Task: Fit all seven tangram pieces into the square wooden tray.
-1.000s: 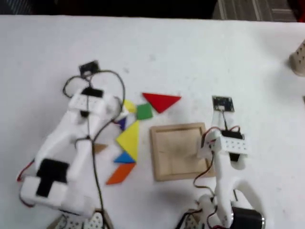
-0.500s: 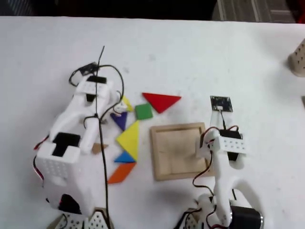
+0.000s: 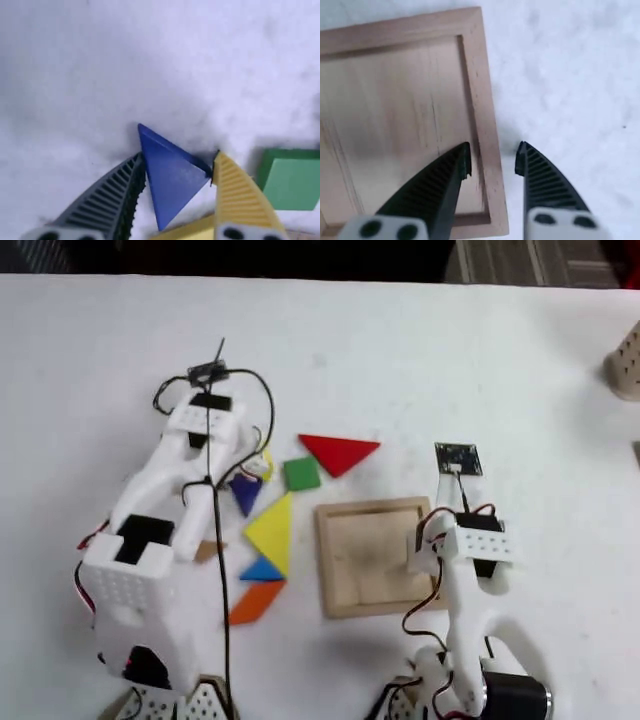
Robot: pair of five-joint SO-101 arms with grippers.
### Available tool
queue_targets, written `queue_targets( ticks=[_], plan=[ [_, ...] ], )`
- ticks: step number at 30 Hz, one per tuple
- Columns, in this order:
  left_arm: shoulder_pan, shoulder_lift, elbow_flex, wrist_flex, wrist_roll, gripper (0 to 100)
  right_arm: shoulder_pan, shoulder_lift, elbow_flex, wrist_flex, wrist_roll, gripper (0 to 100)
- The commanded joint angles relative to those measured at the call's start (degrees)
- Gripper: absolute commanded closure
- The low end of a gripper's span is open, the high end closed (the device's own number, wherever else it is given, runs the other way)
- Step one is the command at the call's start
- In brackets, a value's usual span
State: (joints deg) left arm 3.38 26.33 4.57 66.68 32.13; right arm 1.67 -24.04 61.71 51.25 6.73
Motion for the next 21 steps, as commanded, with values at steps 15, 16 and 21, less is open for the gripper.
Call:
queue_targets(
  ticks=[15,16,21],
  plan=[
    [4.5,-0.2,-1.2,3.1,-10.6,77,-0.6,-2.0,0.5,-0.8,0.6,85.4],
    [4.4,-0.3,-1.2,3.2,-10.5,75,-0.6,-2.0,0.5,-0.8,0.6,85.4],
    [3.6,-0.3,-3.3,7.5,-5.3,62,-0.6,-2.0,0.5,-0.8,0.6,85.4]
  ],
)
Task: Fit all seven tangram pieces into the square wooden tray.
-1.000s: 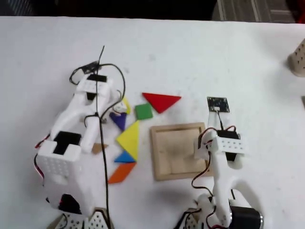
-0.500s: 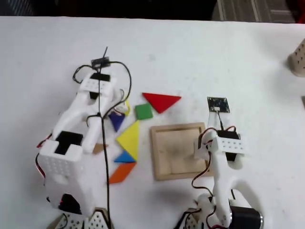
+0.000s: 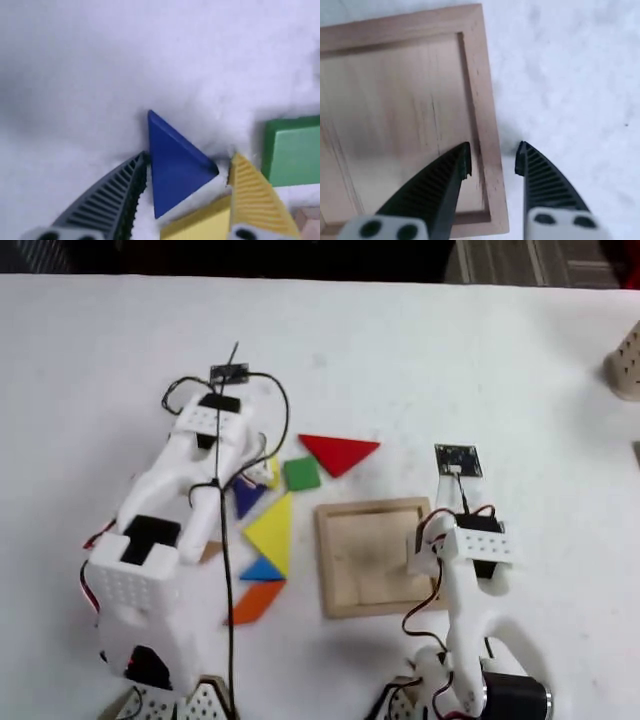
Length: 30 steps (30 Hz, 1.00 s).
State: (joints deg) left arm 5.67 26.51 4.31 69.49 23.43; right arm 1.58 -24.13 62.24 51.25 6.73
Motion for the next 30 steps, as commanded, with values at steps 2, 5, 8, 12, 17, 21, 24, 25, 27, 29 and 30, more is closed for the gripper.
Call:
queue_targets(
  ticks=[2,5,8,12,17,21,24,25,27,29,30],
  plan=[
    [1.3,-0.3,-3.3,5.3,5.4,61,-0.5,-1.9,0.1,-0.8,0.6,85.4],
    [0.6,0.1,-3.3,5.1,8.4,61,-0.5,-1.9,0.1,-0.8,0.6,85.4],
    [-1.0,0.1,-3.3,4.2,10.9,61,-0.5,-1.9,0.1,-0.8,0.6,85.4],
    [-3.5,0.1,-3.3,1.5,11.1,72,-0.5,-1.9,0.1,-0.8,0.6,85.4],
    [-3.3,0.2,-3.3,-0.1,5.8,84,-0.5,-1.9,0.1,-0.8,0.6,85.4],
    [-2.6,0.2,-3.3,0.1,4.7,84,-0.5,-1.9,0.1,-0.8,0.6,85.4],
    [-2.6,0.1,-3.3,0.4,4.7,84,-0.5,-1.9,0.1,-0.8,0.6,85.4],
    [-2.6,0.1,-3.3,0.4,4.7,84,-0.5,-1.9,0.1,-0.8,0.6,85.4],
    [-2.6,0.1,-3.3,0.8,4.7,84,-0.5,-1.9,0.1,-0.8,0.6,85.4],
    [-2.6,-0.2,-3.6,2.3,4.7,84,-0.5,-1.9,0.1,-0.8,0.6,85.4],
    [-2.6,-0.4,-3.7,2.9,4.7,84,-0.5,-1.9,0.1,-0.8,0.6,85.4]
  ],
)
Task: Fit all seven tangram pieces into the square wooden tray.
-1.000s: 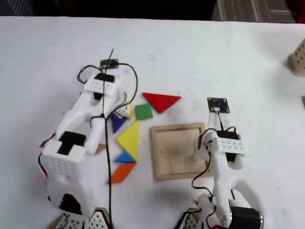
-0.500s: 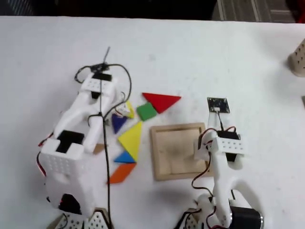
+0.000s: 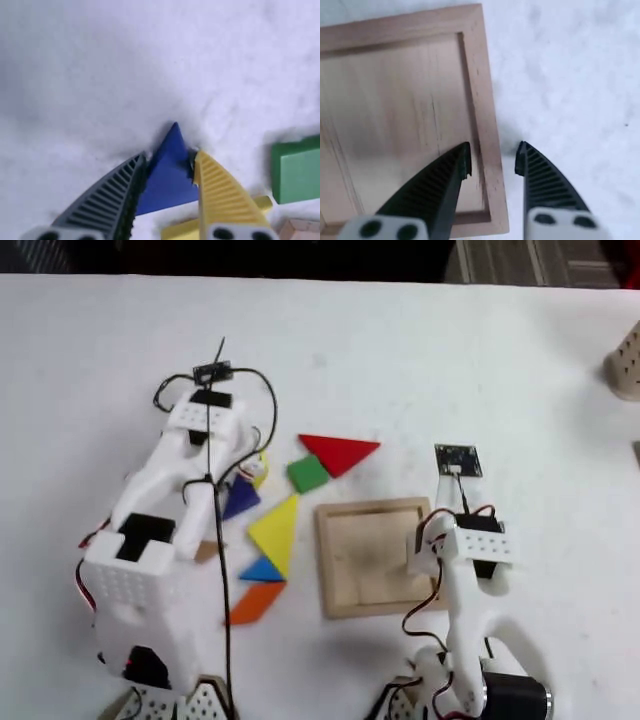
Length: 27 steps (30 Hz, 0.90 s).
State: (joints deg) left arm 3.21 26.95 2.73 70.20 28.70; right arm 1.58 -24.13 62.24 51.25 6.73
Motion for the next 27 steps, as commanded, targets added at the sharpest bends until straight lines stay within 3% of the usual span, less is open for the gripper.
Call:
queue_targets(
  ticks=[1,4,7,15,17,27],
  plan=[
    [-0.1,-0.8,-2.2,2.5,-0.6,84,-0.5,-1.9,0.1,-0.8,0.6,85.4],
    [-0.1,-1.0,-2.3,2.9,-0.6,84,-0.5,-1.9,0.1,-0.8,0.6,85.4],
    [-0.1,-2.3,-2.1,2.9,-1.6,91,-0.5,-1.9,0.1,-0.8,0.6,85.4],
    [0.0,-10.3,1.8,3.8,-16.3,92,-0.5,-1.9,0.1,-0.8,0.6,85.4],
    [0.0,-10.9,2.9,3.6,-21.1,89,-0.5,-1.9,0.1,-0.8,0.6,85.4],
    [-0.1,-11.5,7.7,1.9,-29.3,70,-0.5,-1.9,0.1,-0.8,0.6,85.4]
  ],
)
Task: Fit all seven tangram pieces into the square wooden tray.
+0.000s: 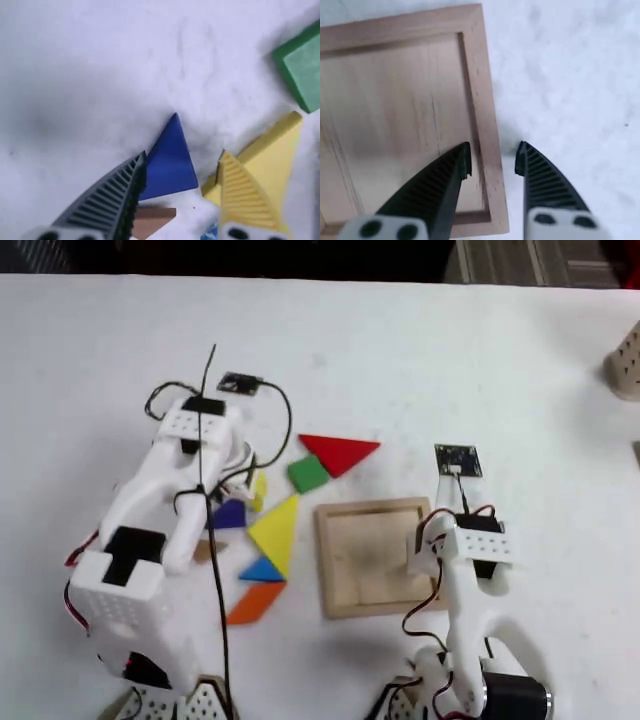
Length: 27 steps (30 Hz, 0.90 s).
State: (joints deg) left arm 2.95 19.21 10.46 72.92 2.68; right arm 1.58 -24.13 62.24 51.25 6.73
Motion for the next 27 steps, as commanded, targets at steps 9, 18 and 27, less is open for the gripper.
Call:
queue_targets(
  ticks=[9,18,27],
  plan=[
    [-0.4,-10.4,12.8,-10.5,-15.4,70,-0.5,-1.9,1.5,-3.5,0.7,85.4],
    [-2.8,-13.2,18.2,-18.5,-18.7,70,-0.6,-1.9,1.5,-3.6,0.7,85.4],
    [-5.9,-13.1,18.7,-18.2,-24.4,71,-0.6,-1.9,1.5,-3.6,0.7,85.4]
  ],
)
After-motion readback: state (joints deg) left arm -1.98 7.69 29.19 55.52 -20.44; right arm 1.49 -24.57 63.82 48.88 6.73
